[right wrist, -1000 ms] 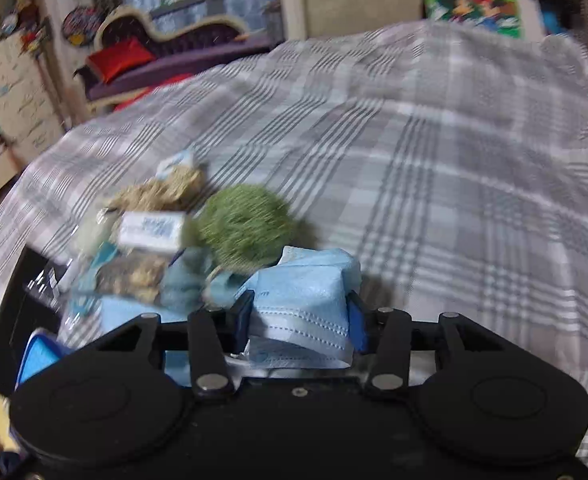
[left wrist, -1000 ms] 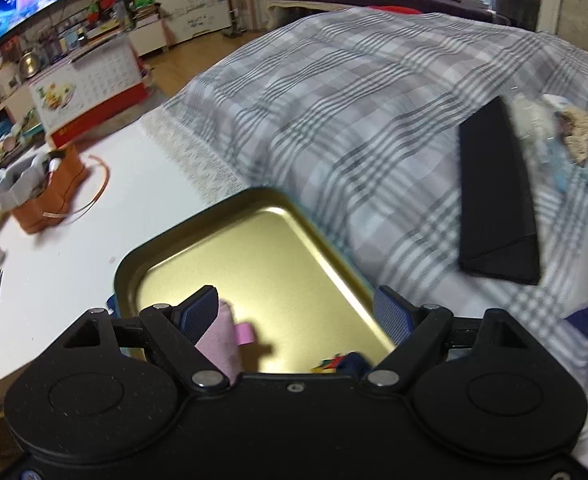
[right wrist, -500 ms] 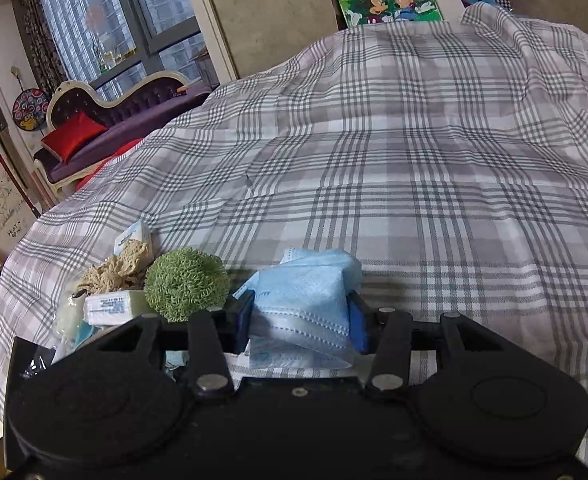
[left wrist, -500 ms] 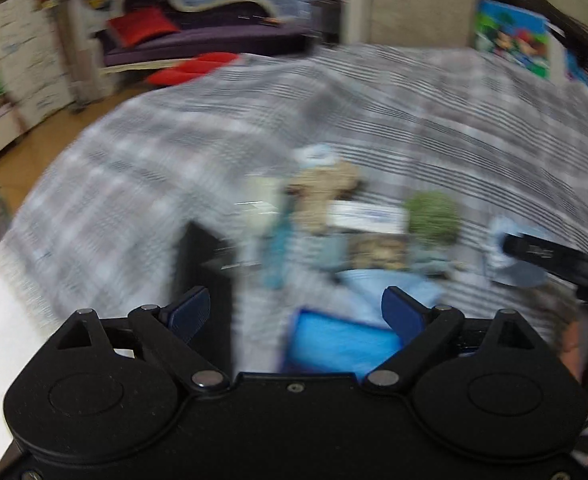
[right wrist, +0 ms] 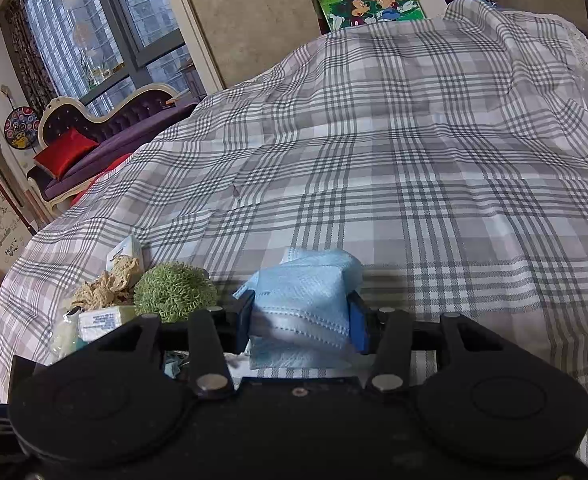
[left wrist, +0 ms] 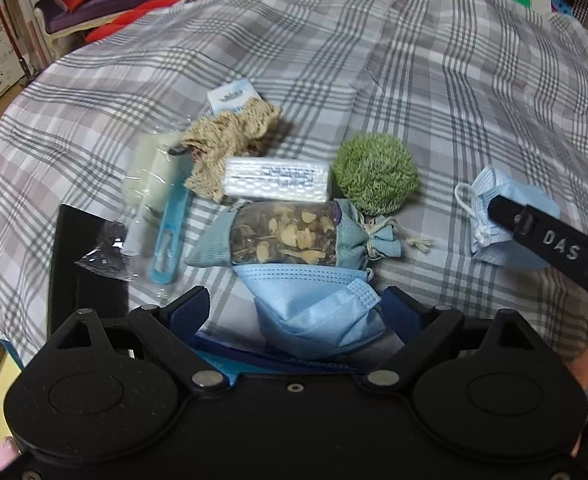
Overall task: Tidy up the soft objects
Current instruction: 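Grasp another light blue face mask with the left tool while the right tool holds its mask, then carry the mask with the left tool while the right tool carries its mask to the tray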
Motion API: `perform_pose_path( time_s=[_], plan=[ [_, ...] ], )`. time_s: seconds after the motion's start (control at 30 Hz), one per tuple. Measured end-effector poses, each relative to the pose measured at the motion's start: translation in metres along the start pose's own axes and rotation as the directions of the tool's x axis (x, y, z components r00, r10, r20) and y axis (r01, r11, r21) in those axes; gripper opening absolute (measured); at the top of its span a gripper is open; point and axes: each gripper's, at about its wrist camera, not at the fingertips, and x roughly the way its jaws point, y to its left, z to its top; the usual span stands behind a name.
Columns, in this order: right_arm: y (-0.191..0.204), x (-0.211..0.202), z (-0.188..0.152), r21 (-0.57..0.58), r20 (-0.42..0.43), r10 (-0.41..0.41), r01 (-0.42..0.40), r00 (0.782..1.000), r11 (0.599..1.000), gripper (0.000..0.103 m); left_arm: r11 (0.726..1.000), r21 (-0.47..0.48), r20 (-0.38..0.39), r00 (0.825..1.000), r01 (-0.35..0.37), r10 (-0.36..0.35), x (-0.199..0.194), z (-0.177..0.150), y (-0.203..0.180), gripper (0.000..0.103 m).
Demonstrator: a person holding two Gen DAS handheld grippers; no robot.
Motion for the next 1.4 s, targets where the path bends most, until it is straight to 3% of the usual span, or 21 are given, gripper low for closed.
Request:
perform_pose_path(
  time_s=[0.13, 0.2, 0.4, 0.5, 0.63, 0.73, 0.83, 1.0, 1.3, 1.4],
  plan=[
    [0.001, 0.001, 0.000, -0.001, 0.003, -0.007, 0.007, 1.000, 1.000, 0.046, 1.000, 0.009, -0.036, 0.999, 0.021, -0.021, 0.013, 0.002, -0.005, 0.084],
    [0.001, 0.001, 0.000, -0.003, 0.001, -0.010, 0.010, 1.000, 1.000, 0.046, 0.999, 0.006, -0.060, 0.997, 0.048, -0.048, 0.018, 0.003, -0.007, 0.066],
    [0.002, 0.002, 0.001, -0.015, 0.004, -0.017, 0.017, 1.000, 1.000, 0.046, 0.996, -0.046, -0.063, 0.995, 0.072, -0.075, 0.023, 0.003, -0.009, 0.050],
    [0.000, -0.001, 0.004, -0.008, 0.010, -0.023, 0.023, 1.000, 1.000, 0.046, 0.988, -0.086, -0.044, 0.991, 0.125, -0.129, 0.012, 0.006, -0.005, 0.049],
    [-0.011, -0.012, 0.013, 0.020, 0.015, -0.024, 0.023, 1.000, 1.000, 0.046, 0.984, -0.094, 0.015, 0.989, 0.150, -0.149, -0.013, 0.006, -0.006, 0.048],
    [-0.019, -0.020, 0.019, 0.006, -0.041, -0.016, 0.016, 0.999, 1.000, 0.046, 0.980, -0.093, 0.038, 0.984, 0.178, -0.175, -0.031, 0.001, -0.009, 0.048],
    [-0.021, -0.030, 0.020, -0.050, -0.094, -0.023, 0.018, 0.995, 0.999, 0.046, 0.976, -0.083, 0.049, 0.979, 0.199, -0.196, -0.049, -0.010, -0.016, 0.048],
    [-0.018, -0.059, 0.017, -0.155, -0.101, -0.033, 0.017, 0.994, 0.988, 0.046, 0.965, -0.060, 0.042, 0.966, 0.256, -0.253, -0.073, -0.032, -0.025, 0.048],
    [-0.011, -0.105, 0.000, -0.257, -0.173, 0.019, -0.064, 0.985, 0.964, 0.046, 0.970, -0.064, 0.015, 0.973, 0.233, -0.232, -0.102, -0.084, -0.026, 0.048],
    [-0.005, -0.115, -0.007, -0.276, -0.203, 0.044, -0.100, 0.978, 0.956, 0.046, 0.978, -0.070, 0.012, 0.981, 0.195, -0.195, -0.108, -0.101, -0.022, 0.048]
  ],
)
